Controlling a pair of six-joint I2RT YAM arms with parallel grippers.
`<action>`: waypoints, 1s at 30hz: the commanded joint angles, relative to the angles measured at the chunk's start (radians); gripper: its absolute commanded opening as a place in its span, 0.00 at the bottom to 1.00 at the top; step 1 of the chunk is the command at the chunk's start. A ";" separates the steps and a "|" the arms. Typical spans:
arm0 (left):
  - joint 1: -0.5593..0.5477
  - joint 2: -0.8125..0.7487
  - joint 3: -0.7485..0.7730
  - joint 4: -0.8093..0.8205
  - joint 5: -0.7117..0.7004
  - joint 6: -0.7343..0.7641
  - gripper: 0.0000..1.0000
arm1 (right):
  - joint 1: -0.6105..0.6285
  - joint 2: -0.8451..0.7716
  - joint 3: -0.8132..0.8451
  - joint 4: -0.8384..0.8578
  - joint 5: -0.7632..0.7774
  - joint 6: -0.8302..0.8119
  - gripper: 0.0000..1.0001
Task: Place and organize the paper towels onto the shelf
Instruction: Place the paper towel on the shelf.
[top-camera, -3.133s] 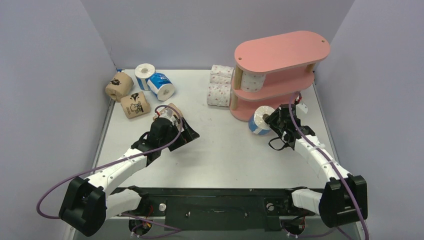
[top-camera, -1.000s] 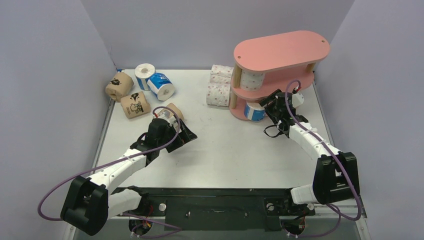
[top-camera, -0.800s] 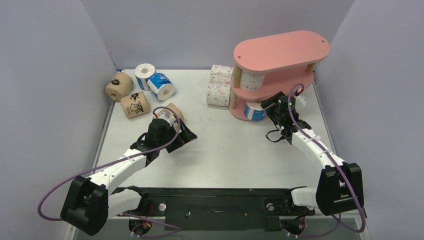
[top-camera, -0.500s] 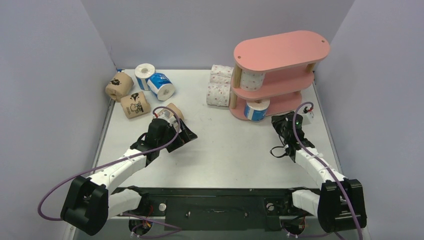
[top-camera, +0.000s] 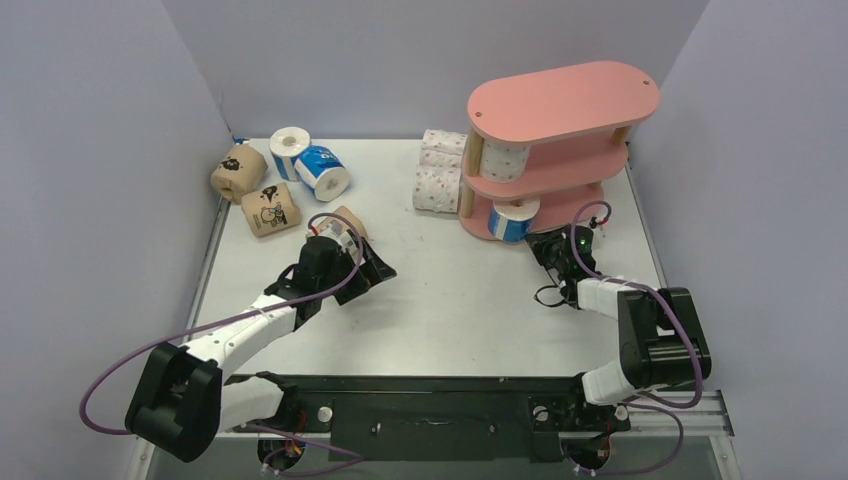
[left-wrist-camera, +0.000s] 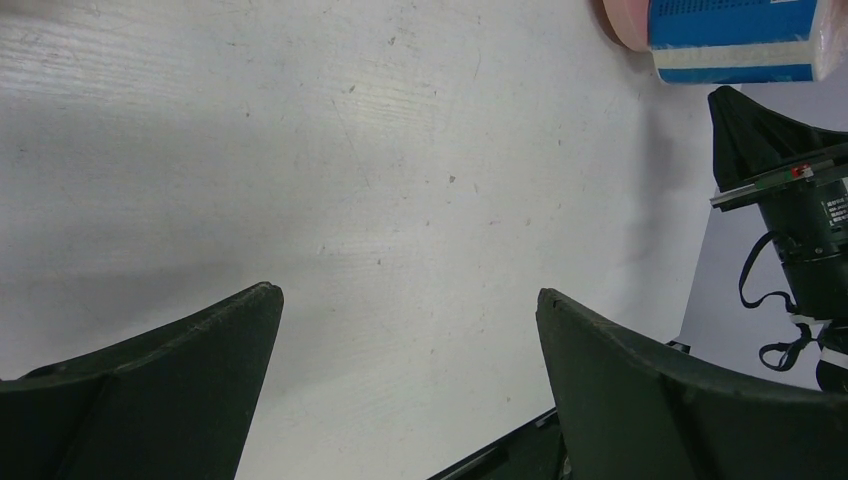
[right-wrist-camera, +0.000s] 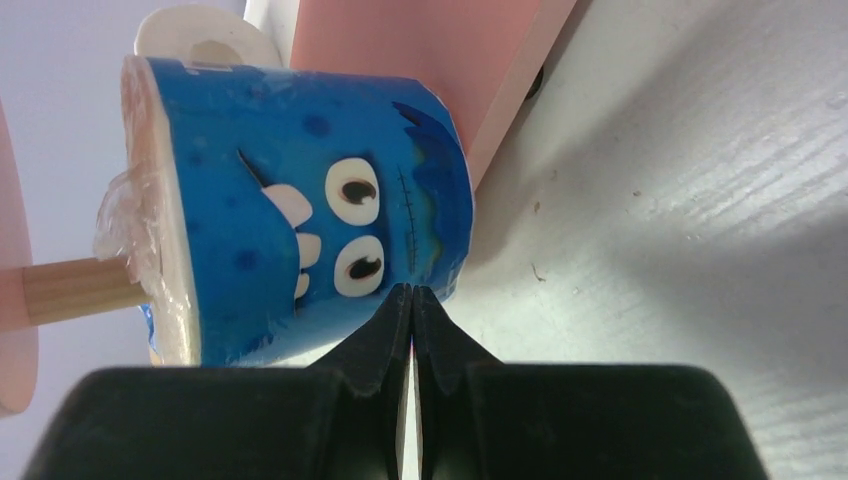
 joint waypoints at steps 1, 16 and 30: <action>0.003 0.022 0.012 0.070 0.021 -0.002 1.00 | 0.011 0.061 0.053 0.154 0.005 0.043 0.00; 0.004 0.028 0.006 0.061 0.018 -0.001 1.00 | 0.063 0.234 0.178 0.217 0.019 0.070 0.00; 0.004 0.049 0.016 0.072 0.022 -0.001 1.00 | 0.051 0.229 0.173 0.240 0.007 0.078 0.00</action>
